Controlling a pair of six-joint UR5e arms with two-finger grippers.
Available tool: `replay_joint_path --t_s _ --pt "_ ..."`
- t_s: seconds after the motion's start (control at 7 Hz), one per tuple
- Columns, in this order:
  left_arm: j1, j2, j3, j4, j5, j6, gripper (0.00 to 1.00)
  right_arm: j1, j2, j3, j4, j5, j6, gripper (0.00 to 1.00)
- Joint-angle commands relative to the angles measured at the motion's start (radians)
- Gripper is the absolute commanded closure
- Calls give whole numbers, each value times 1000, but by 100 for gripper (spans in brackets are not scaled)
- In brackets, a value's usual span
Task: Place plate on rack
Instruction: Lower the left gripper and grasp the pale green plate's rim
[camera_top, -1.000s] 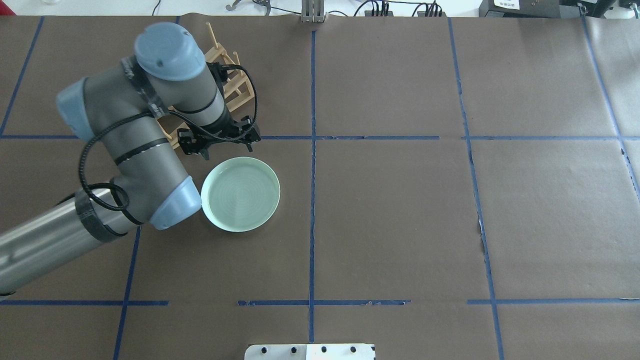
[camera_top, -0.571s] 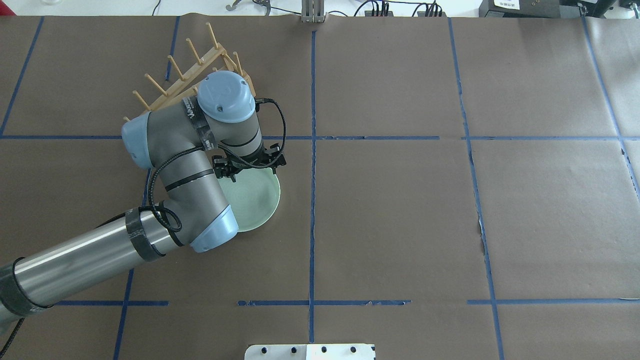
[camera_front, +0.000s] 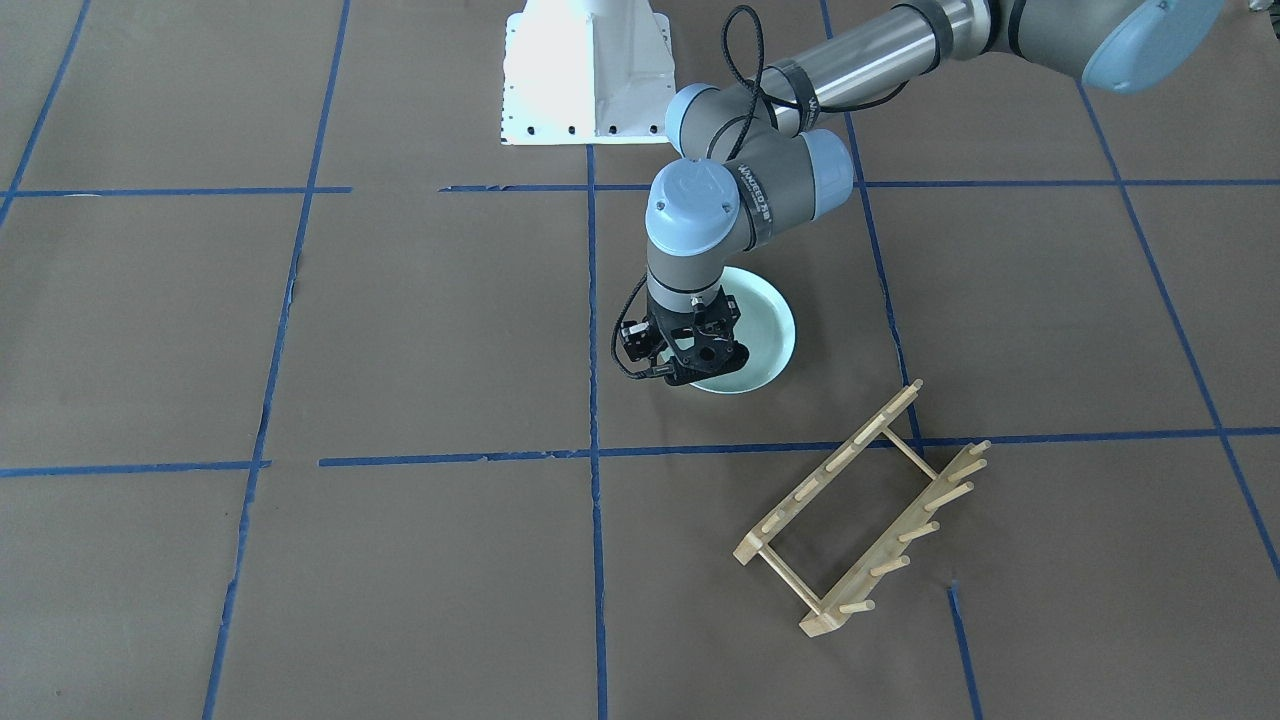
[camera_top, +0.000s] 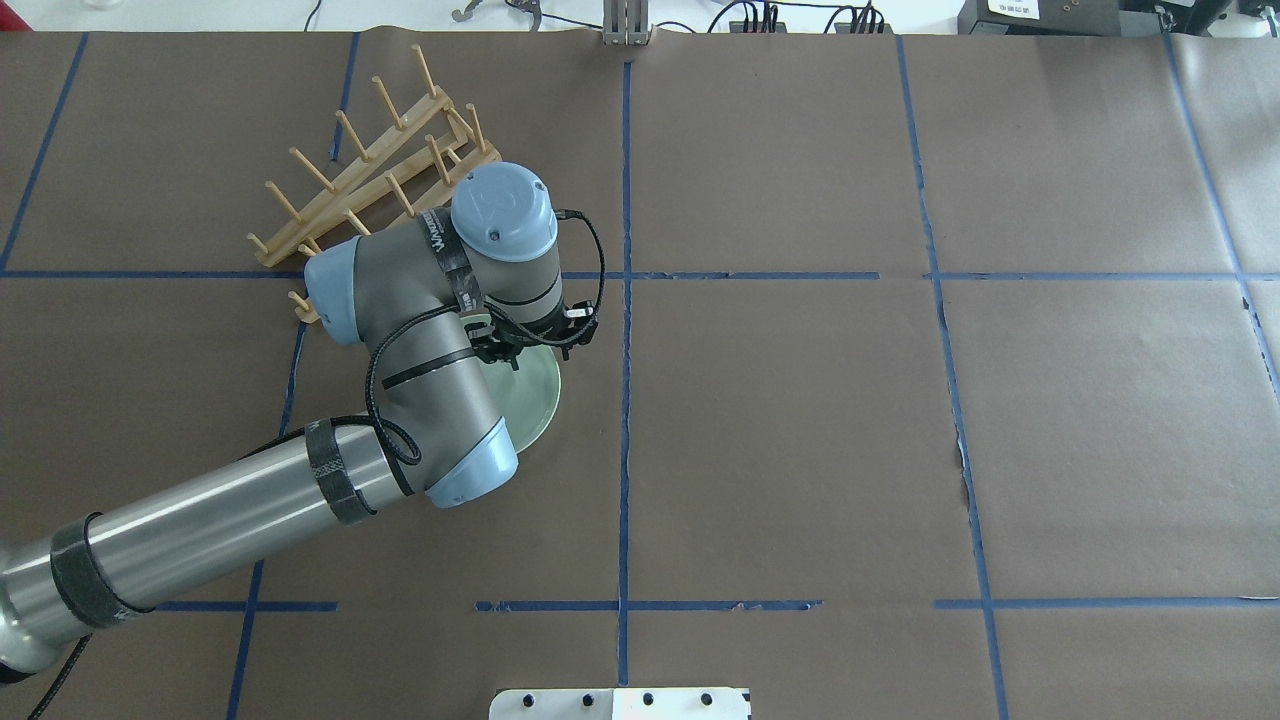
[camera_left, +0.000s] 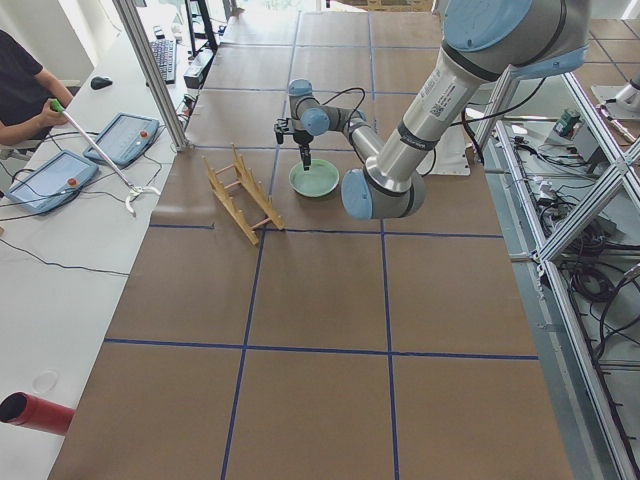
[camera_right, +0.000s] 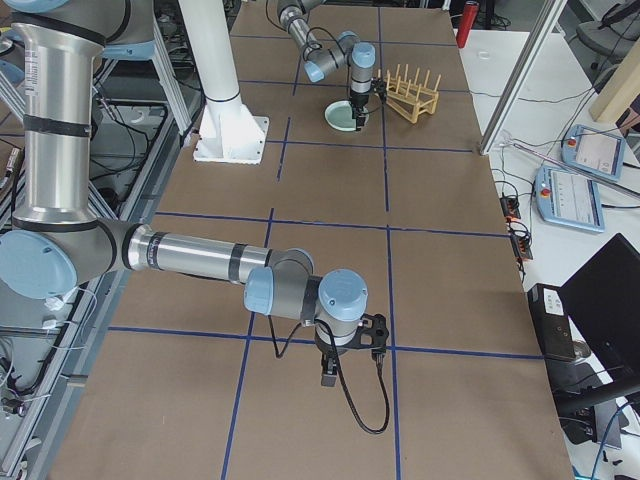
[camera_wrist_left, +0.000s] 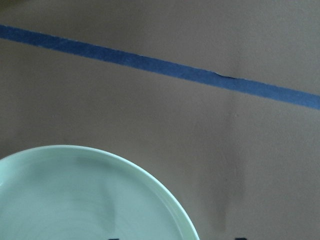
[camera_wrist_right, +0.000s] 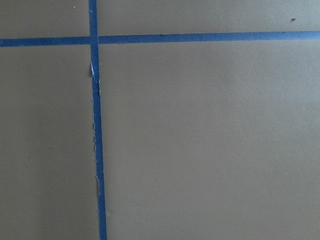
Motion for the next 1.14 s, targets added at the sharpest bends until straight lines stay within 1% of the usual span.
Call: replay_joint_path --t_s 0.0,0.29,0.43,0.57,0.86,1.0 --pt "9 1 4 -13 -1 -2 48 0 0 0 0 0 0 0" --pt "15 1 8 -27 -1 -3 54 0 0 0 0 0 0 0" --pt "15 1 8 -29 -1 -3 59 0 0 0 0 0 0 0" --pt "15 1 8 -29 -1 -3 75 0 0 0 0 0 0 0" --pt "17 4 8 -29 -4 -20 100 0 0 0 0 0 0 0" --pt "3 3 -2 -29 -9 -78 100 0 0 0 0 0 0 0"
